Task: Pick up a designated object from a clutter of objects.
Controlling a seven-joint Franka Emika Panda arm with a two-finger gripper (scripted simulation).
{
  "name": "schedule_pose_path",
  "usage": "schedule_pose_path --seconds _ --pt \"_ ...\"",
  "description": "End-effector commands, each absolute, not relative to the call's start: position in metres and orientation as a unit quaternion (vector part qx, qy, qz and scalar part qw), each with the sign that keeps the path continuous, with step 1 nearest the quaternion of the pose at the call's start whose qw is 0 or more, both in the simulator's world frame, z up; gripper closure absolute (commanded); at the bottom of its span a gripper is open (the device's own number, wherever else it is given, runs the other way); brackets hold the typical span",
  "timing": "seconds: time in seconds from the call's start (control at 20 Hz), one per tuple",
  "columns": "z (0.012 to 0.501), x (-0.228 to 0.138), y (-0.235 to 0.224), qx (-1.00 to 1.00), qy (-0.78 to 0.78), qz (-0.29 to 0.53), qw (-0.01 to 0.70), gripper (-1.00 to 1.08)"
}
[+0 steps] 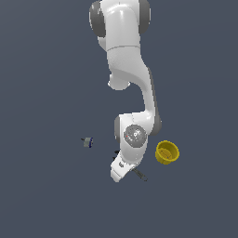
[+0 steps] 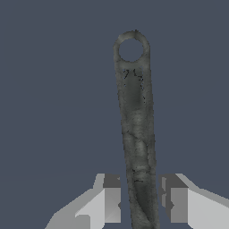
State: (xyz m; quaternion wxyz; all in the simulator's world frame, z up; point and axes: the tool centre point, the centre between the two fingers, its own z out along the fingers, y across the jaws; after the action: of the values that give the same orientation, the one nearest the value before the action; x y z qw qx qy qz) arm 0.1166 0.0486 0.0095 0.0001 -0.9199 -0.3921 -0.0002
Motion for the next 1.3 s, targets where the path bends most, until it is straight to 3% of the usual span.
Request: schedule_pose_path --seconds 0.0,0.65,1.25 --pt "0.008 0.117 0.047 -0.92 -0.391 0.0 0.0 1.08" --pt "0.025 0.117 0.04 -0.92 -0.392 0.0 0.0 1.08" --pt "0.123 0.124 -0.01 -0.92 -0.392 0.0 0.0 1.08"
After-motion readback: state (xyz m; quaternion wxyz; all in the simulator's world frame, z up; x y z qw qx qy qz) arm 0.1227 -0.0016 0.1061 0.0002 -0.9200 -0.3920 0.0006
